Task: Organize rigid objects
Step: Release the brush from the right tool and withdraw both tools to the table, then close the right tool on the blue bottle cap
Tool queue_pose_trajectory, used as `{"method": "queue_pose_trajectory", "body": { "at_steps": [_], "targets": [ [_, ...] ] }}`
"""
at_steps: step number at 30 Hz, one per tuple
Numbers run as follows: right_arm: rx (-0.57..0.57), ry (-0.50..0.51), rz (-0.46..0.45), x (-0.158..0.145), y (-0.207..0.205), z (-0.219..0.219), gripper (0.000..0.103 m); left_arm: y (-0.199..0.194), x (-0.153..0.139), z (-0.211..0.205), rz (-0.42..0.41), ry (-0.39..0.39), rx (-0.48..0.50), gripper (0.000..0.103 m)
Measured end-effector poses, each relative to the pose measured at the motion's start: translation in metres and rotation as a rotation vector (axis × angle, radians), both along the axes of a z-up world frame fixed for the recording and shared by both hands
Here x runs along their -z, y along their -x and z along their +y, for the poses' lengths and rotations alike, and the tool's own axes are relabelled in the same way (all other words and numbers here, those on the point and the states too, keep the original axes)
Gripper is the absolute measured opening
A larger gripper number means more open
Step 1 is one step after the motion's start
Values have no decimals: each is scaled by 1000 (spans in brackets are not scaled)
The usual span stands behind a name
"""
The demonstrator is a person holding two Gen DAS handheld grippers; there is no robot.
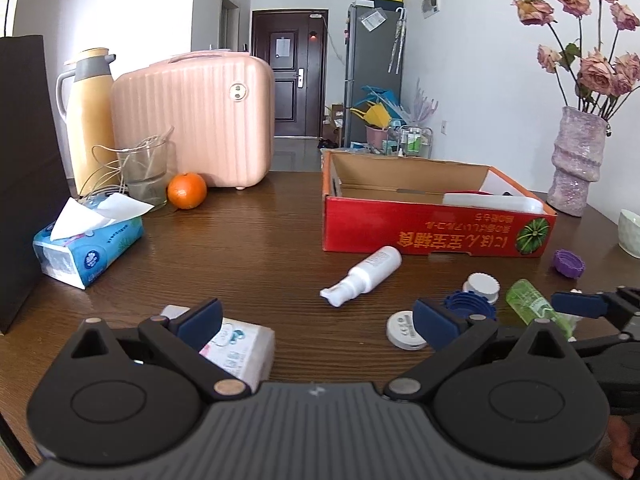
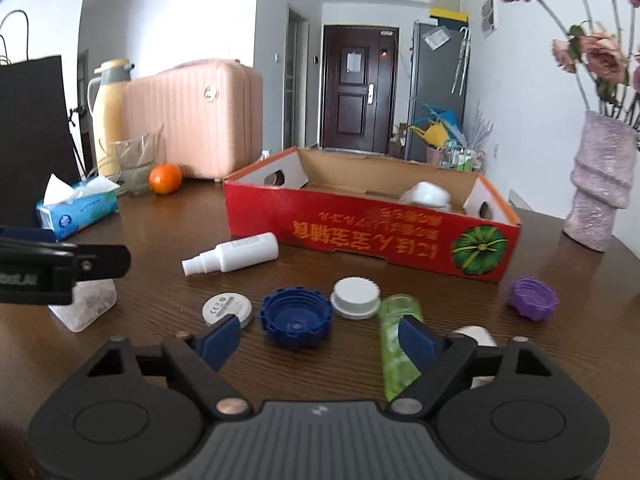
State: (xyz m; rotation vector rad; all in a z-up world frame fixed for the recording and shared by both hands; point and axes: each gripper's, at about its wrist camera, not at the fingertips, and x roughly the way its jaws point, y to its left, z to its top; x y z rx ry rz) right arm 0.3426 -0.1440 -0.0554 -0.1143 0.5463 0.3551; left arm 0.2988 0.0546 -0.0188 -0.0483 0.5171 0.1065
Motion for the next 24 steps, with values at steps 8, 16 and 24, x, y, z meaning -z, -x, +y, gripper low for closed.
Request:
{"method": "queue_pose_trajectory", "body": {
  "at_steps": [8, 16, 24],
  "targets": [
    [14, 10, 37, 6, -23, 17, 79, -2, 1, 16, 4, 7, -17, 103],
    [43, 2, 127, 15, -50, 25, 66, -3, 1, 20, 11, 14, -17, 103],
    [41, -14, 132, 17, -50, 24, 52, -3, 2, 19, 17, 9, -20, 103]
  ]
}}
